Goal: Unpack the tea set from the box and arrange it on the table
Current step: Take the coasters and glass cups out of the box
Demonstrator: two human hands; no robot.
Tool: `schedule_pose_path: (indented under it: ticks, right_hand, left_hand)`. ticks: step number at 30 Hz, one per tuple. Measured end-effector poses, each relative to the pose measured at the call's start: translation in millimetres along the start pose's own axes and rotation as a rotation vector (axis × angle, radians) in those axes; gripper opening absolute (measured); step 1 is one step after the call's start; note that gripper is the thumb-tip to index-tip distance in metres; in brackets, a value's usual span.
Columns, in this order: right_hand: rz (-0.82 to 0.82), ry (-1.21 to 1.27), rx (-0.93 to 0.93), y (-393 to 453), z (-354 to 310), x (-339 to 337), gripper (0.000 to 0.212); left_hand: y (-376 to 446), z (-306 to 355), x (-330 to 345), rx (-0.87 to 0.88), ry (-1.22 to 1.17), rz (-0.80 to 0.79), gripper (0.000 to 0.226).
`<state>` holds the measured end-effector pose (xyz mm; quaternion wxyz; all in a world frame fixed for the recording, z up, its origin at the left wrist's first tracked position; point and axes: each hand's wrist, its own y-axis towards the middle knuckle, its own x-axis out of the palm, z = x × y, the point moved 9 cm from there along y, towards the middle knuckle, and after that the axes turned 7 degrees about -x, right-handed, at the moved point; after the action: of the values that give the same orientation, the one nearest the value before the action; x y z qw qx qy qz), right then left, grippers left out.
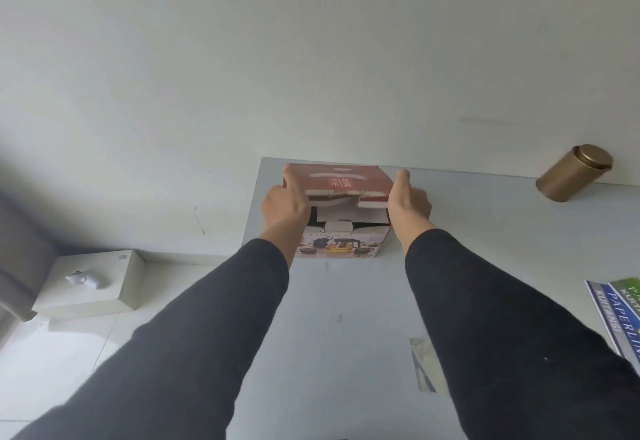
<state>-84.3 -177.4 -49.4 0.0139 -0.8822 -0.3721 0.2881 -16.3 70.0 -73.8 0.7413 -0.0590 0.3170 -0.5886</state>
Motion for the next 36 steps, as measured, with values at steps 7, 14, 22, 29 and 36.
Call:
schedule_pose_path:
  ticks: [7, 14, 22, 29, 36]
  right_hand:
    - [-0.038, 0.125, -0.191, 26.0, -50.3, 21.5, 0.067]
    - [-0.264, -0.194, -0.239, 56.4, -40.8, 66.1, 0.057]
    - [-0.257, -0.192, -0.219, 81.8, -21.0, 85.9, 0.039]
    - [-0.217, -0.193, -0.253, 93.4, -24.1, 82.8, 0.03]
    - [-0.107, -0.567, -0.532, 74.3, -38.6, 88.4, 0.043]
  left_hand:
    - [17.8, 58.7, 3.6, 0.212, -0.3, -0.091, 0.066]
    - [55.1, 54.6, 42.3, 0.247, -0.07, -0.232, 0.058]
    - [100.7, 45.4, 50.4, 0.243, 0.044, -0.177, 0.029]
    - [109.6, 60.9, 55.0, 0.265, 0.103, -0.195, 0.036]
    - [106.7, 60.3, 59.5, 0.246, 0.167, -0.313, 0.041]
